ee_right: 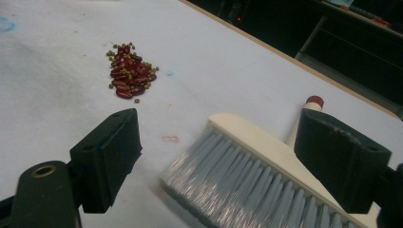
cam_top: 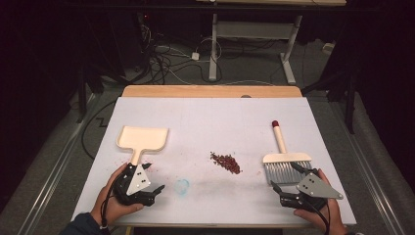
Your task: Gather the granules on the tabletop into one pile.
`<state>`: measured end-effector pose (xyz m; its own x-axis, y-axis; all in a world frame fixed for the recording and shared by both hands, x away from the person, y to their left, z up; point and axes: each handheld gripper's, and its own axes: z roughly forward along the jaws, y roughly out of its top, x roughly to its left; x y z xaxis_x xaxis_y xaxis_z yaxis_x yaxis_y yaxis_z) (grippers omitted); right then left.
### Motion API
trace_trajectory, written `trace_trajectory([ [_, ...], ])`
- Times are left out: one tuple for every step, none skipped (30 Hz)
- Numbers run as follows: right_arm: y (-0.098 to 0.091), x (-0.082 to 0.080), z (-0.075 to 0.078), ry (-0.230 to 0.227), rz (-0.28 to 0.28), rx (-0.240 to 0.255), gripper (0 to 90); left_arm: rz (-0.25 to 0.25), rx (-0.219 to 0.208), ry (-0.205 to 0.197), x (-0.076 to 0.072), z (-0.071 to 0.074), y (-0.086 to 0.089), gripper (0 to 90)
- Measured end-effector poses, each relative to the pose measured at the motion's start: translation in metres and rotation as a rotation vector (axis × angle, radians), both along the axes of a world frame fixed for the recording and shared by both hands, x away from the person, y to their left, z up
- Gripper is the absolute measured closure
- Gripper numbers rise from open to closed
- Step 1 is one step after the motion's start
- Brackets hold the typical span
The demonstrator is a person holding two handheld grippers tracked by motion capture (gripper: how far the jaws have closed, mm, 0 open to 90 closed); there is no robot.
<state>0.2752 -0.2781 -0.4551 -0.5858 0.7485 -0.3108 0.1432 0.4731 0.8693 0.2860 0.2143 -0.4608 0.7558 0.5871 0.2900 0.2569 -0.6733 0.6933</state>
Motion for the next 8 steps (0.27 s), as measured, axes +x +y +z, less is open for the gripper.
trace_trajectory([
  [-0.0002,0.0,-0.0001,-0.004,0.0,-0.002,16.4,0.0,0.001,0.0,0.0004,0.0001,0.0,18.3],
  [-0.0003,0.0,0.0,-0.004,-0.001,-0.004,16.4,0.001,0.0,0.0,0.0009,0.0002,-0.0001,18.3],
  [-0.0003,0.0002,-0.0001,-0.005,-0.002,-0.004,16.4,0.001,-0.001,0.0,0.0013,0.0004,-0.0001,18.3],
  [-0.0005,0.0003,-0.0001,-0.006,-0.004,-0.004,16.4,0.001,-0.003,0.0,0.0017,0.0004,-0.0001,18.3],
  [-0.0008,0.0004,-0.0001,-0.007,-0.004,-0.003,16.4,0.003,-0.003,0.0,0.0019,0.0004,-0.0003,18.3],
  [-0.0011,0.0005,-0.0001,-0.007,-0.004,-0.001,16.4,0.004,-0.005,0.0,0.0022,0.0005,-0.0004,18.3],
  [-0.0013,0.0007,-0.0001,-0.007,-0.006,-0.002,16.4,0.005,-0.008,-0.001,0.0025,0.0006,-0.0006,18.3],
  [-0.0016,0.0011,-0.0002,-0.006,-0.006,-0.003,16.4,0.006,-0.009,-0.002,0.0031,0.0008,-0.0005,18.3],
])
